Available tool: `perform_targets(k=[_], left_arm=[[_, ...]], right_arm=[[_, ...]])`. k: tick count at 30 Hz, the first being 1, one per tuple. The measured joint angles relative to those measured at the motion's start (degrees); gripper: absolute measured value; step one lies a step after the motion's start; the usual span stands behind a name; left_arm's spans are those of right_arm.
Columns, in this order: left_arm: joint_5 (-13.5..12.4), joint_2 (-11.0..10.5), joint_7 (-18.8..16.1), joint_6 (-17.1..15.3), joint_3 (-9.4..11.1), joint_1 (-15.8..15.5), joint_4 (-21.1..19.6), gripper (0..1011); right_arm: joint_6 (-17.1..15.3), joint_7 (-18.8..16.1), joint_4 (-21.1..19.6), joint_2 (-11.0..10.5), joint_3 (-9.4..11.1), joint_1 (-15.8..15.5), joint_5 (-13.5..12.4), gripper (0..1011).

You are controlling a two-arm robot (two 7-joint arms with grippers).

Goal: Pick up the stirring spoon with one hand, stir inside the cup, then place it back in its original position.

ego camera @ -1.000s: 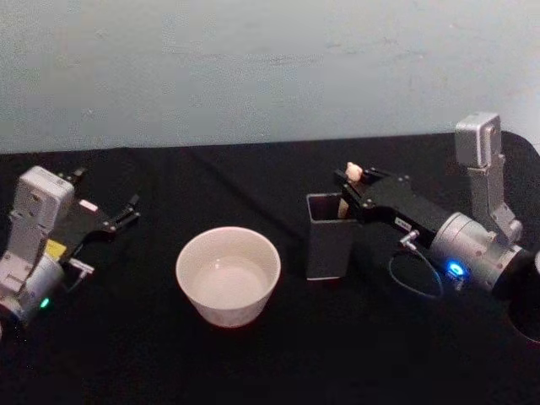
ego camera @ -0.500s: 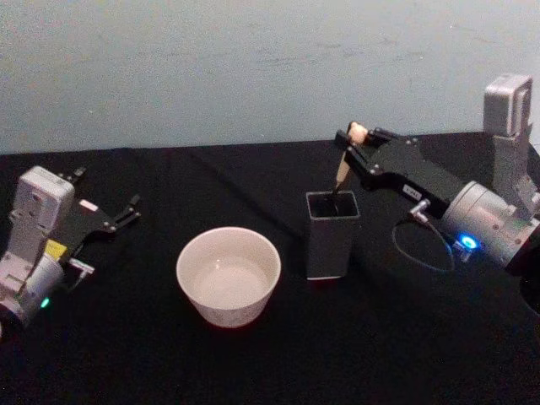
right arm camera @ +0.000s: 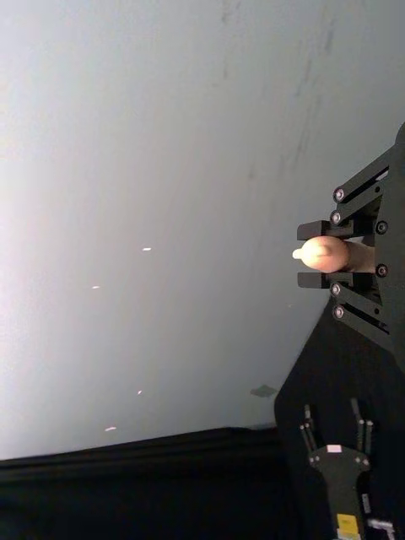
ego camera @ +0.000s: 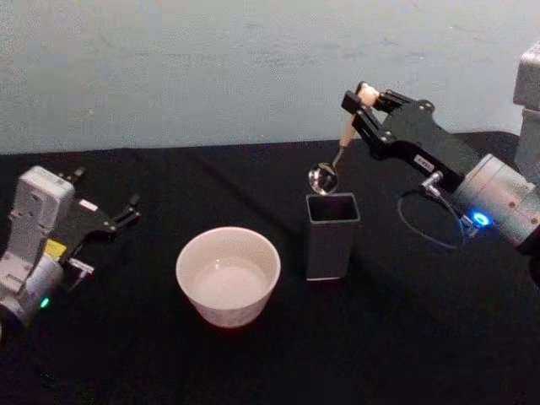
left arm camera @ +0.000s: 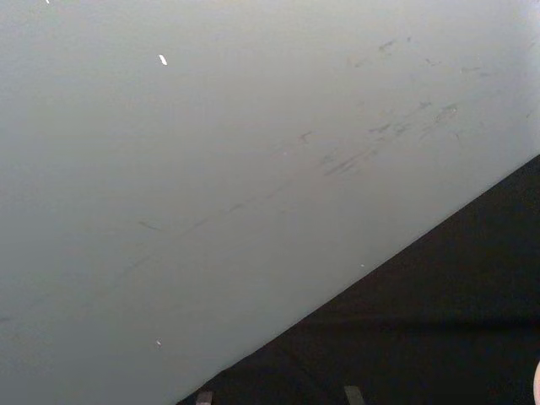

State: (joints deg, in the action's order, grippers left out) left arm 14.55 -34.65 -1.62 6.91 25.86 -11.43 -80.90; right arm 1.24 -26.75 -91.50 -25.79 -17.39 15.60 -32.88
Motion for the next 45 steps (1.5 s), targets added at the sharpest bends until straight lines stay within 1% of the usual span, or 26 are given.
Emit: perform_targets(k=[2,9,10,16,19,22,23,25,27,28,29,32,35,41,45], left_arm=[[0.0,0.0,0.0,0.0,0.0,0.0,0.0,1001],[0.0,0.0,0.0,0.0,0.0,0.0,0.0,1001],[0.0,0.0,0.0,0.0,0.0,0.0,0.0,1001],[0.0,0.0,0.0,0.0,0.0,0.0,0.0,1001],[0.0,0.0,0.0,0.0,0.0,0.0,0.0,1001],[0.0,0.0,0.0,0.0,0.0,0.0,0.0,1001],[0.0,0.0,0.0,0.0,0.0,0.0,0.0,1001],[0.0,0.0,0.0,0.0,0.0,0.0,0.0,1001],[0.0,0.0,0.0,0.0,0.0,0.0,0.0,1002],[0.0,0.0,0.0,0.0,0.0,0.0,0.0,1001],[0.0,0.0,0.0,0.0,0.0,0.0,0.0,1002],[0.0,0.0,0.0,0.0,0.0,0.0,0.0,1001],[0.0,0.0,0.0,0.0,0.0,0.0,0.0,1001],[0.0,0.0,0.0,0.0,0.0,0.0,0.0,1001],[0.0,0.0,0.0,0.0,0.0,0.0,0.0,1001]], right_arm=[[0.3,-0.4,0.2,0.1,-0.3,0.5,-0.1,212],[1.5,-2.5,2.8,1.2,-2.7,2.9,0.2,212],[1.9,-3.2,3.5,1.5,-3.4,3.6,0.2,212],[3.0,-5.8,6.0,2.7,-5.6,5.8,0.2,212],[3.7,-7.7,7.9,3.4,-7.3,7.3,0.1,212],[4.0,-8.8,9.1,3.9,-8.4,8.1,0.2,212],[4.2,-9.6,9.9,4.1,-9.1,8.8,0.2,212],[4.5,-10.4,10.8,4.4,-10.0,9.4,0.4,212],[5.0,-11.9,12.5,4.9,-11.5,10.6,1.0,212],[5.0,-11.9,12.5,4.9,-11.5,10.6,1.0,212],[5.3,-12.6,13.4,5.2,-12.3,11.1,1.2,212],[5.6,-13.2,14.6,5.6,-13.3,11.8,1.8,212],[6.2,-13.6,16.6,6.3,-15.1,12.8,3.3,212],[7.2,-14.0,19.5,7.5,-16.8,14.0,5.3,212],[7.8,-14.0,21.2,8.1,-17.5,14.5,6.4,212]])
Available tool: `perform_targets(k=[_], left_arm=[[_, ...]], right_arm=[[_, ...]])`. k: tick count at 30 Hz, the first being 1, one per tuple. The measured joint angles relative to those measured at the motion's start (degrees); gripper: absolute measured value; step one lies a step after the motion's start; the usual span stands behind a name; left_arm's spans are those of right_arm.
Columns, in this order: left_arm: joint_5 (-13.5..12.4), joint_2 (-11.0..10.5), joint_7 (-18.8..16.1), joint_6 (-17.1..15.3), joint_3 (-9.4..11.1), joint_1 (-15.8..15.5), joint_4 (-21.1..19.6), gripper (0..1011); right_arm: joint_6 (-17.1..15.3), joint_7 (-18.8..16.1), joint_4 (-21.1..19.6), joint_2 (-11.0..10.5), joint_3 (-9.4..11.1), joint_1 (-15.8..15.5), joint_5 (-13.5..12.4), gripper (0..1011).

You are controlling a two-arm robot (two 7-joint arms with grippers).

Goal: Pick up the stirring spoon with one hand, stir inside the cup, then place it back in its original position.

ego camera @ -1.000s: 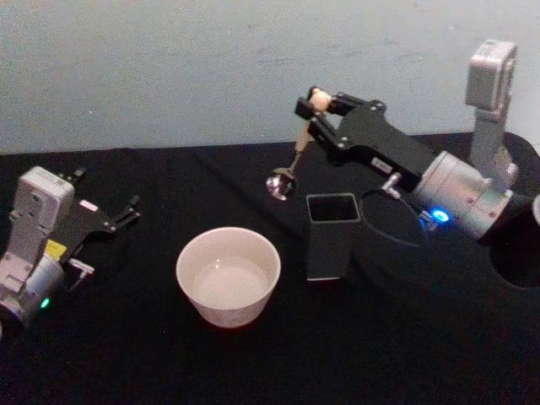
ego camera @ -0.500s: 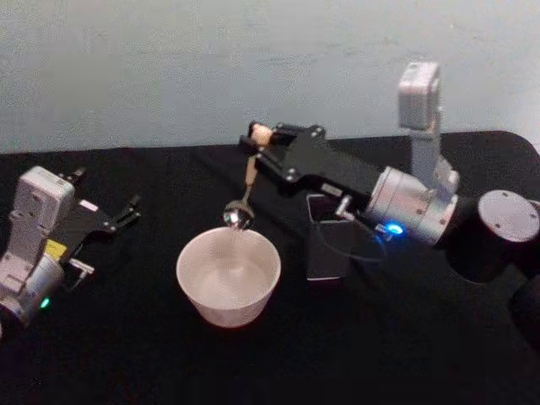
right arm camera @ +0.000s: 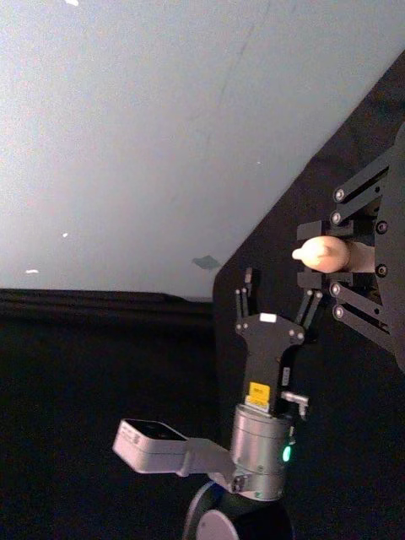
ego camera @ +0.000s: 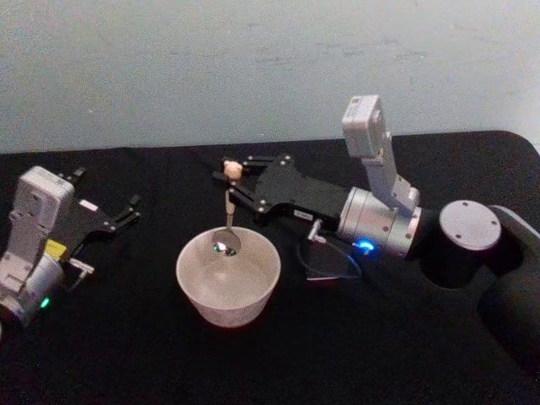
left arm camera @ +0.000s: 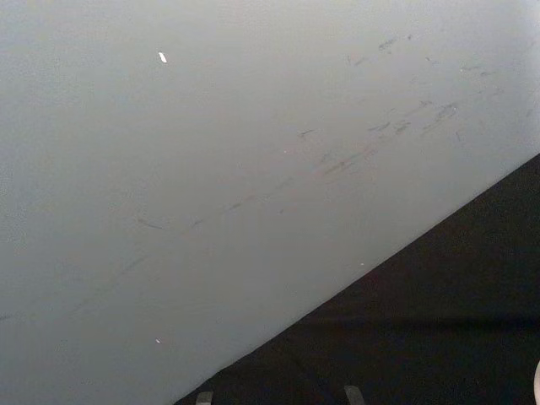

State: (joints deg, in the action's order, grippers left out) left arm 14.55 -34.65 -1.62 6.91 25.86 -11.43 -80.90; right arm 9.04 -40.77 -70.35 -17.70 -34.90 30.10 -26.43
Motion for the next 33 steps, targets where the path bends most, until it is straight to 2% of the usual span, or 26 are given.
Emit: perform_targets(k=[19,33], left_arm=[[0.0,0.0,0.0,0.0,0.0,0.0,0.0,1001],[0.0,0.0,0.0,0.0,0.0,0.0,0.0,1001]], right_arm=[[0.8,-0.3,3.0,1.3,-1.5,-0.1,3.2,212],[1.0,0.0,3.5,1.6,-1.5,-0.5,4.3,212]])
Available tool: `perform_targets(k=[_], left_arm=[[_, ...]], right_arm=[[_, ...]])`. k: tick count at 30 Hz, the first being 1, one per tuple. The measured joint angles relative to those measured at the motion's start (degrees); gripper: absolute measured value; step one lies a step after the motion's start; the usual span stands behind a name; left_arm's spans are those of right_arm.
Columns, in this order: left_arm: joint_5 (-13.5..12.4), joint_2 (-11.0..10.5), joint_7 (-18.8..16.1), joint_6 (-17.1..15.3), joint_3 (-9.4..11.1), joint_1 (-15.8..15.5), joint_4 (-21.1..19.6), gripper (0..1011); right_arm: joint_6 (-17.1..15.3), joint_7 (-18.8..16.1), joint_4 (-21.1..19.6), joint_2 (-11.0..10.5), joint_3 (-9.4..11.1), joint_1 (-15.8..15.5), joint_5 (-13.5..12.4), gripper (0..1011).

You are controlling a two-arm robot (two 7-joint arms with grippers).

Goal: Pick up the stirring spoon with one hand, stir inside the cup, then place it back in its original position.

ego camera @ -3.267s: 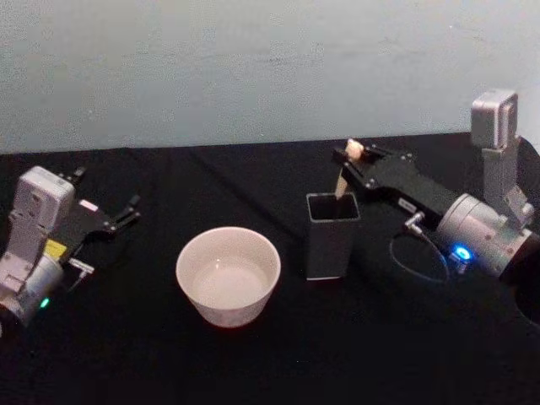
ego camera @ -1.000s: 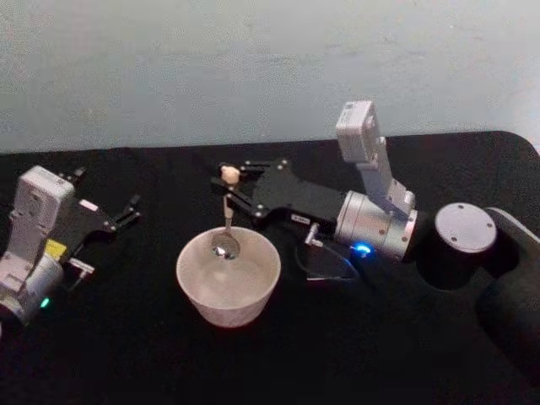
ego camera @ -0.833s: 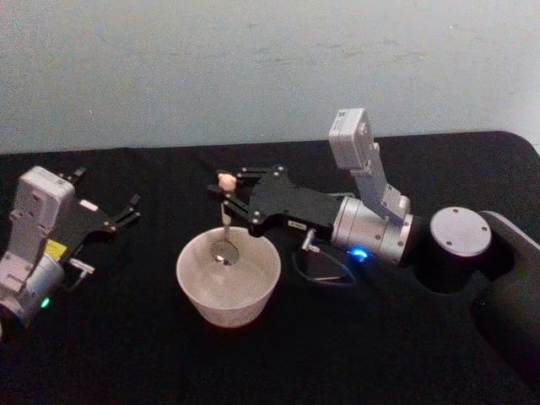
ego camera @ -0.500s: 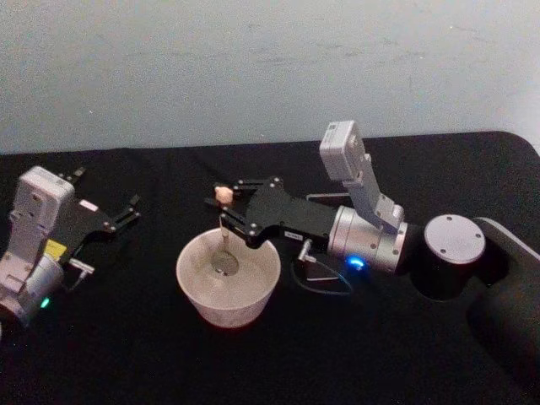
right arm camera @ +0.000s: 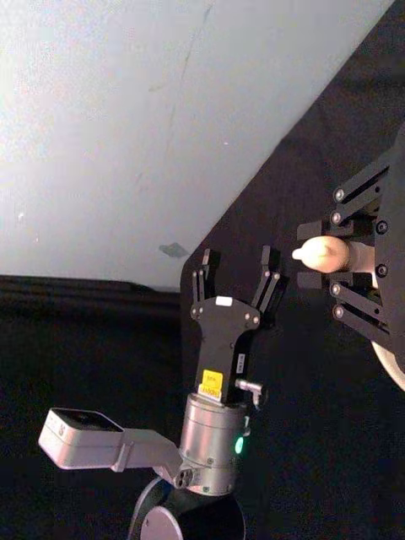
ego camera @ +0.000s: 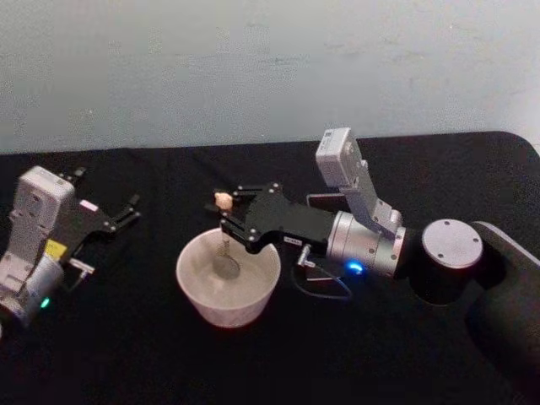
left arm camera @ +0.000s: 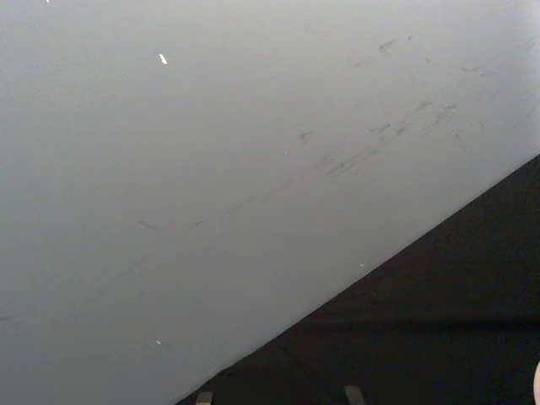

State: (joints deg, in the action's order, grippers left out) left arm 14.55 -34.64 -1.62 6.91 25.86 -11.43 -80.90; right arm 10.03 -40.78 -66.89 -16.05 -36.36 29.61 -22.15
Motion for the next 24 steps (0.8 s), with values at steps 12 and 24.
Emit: perform_targets(k=[12,24], left_arm=[[0.0,0.0,0.0,0.0,0.0,0.0,0.0,1002],[0.0,0.0,0.0,0.0,0.0,0.0,0.0,1001]], right_arm=[[-1.3,0.7,-3.7,-2.6,1.6,-2.3,-0.5,212],[-3.1,0.3,-8.7,-4.9,1.6,-5.3,-1.9,212]])
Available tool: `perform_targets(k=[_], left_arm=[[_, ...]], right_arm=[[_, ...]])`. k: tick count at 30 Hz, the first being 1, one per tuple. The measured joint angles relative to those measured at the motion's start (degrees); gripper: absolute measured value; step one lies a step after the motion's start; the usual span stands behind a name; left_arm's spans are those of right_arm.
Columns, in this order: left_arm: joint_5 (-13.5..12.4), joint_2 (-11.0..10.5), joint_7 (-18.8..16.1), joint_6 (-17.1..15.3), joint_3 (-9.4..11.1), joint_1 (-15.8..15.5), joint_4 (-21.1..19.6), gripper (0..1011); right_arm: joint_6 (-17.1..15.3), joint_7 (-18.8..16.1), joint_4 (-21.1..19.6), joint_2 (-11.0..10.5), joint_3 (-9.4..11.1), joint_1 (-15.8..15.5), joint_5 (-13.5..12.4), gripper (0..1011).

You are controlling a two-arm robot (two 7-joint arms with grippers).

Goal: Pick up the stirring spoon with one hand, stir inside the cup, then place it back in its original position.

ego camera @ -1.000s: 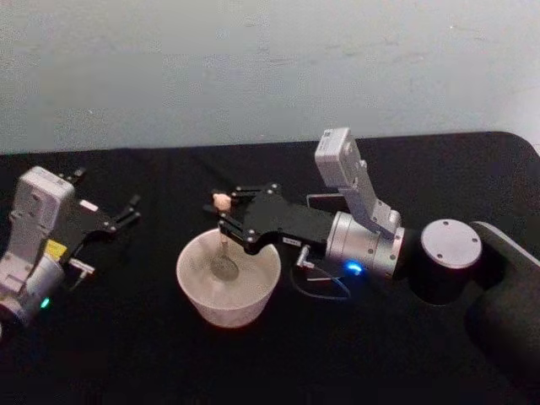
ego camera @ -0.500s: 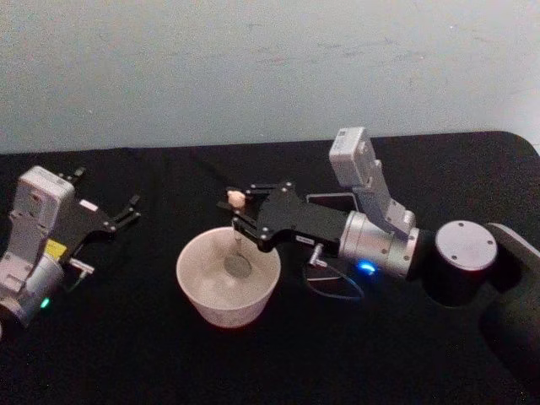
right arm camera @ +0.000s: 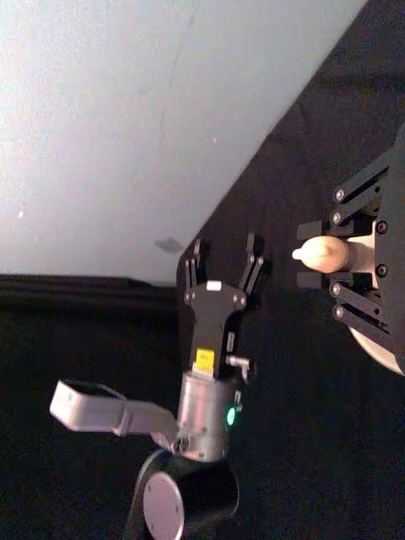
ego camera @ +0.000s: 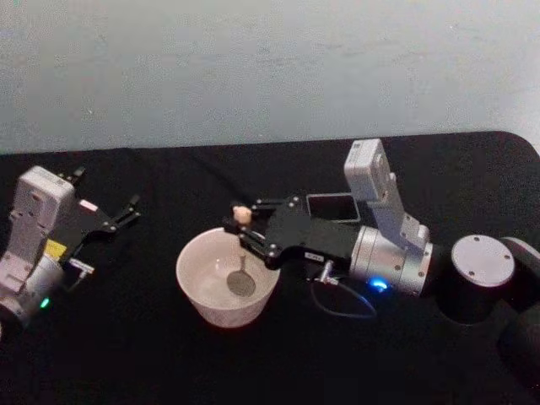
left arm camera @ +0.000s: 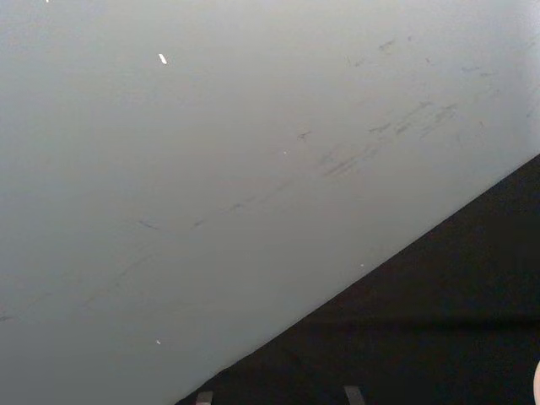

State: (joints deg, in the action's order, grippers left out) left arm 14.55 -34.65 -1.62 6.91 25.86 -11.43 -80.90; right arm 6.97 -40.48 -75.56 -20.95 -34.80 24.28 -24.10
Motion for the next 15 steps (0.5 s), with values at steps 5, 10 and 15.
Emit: perform_targets(k=[5,10,15], left_arm=[[0.0,0.0,0.0,0.0,0.0,0.0,0.0,1001],[0.0,0.0,0.0,0.0,0.0,0.0,0.0,1001],[0.0,0.0,0.0,0.0,0.0,0.0,0.0,1001]], right_arm=[[-0.1,-0.3,-0.3,0.5,-0.7,-0.1,-0.2,212],[0.4,-0.5,0.9,1.9,-1.5,0.8,-0.2,212],[1.1,-0.5,2.9,3.4,-2.0,2.1,-0.1,212]])
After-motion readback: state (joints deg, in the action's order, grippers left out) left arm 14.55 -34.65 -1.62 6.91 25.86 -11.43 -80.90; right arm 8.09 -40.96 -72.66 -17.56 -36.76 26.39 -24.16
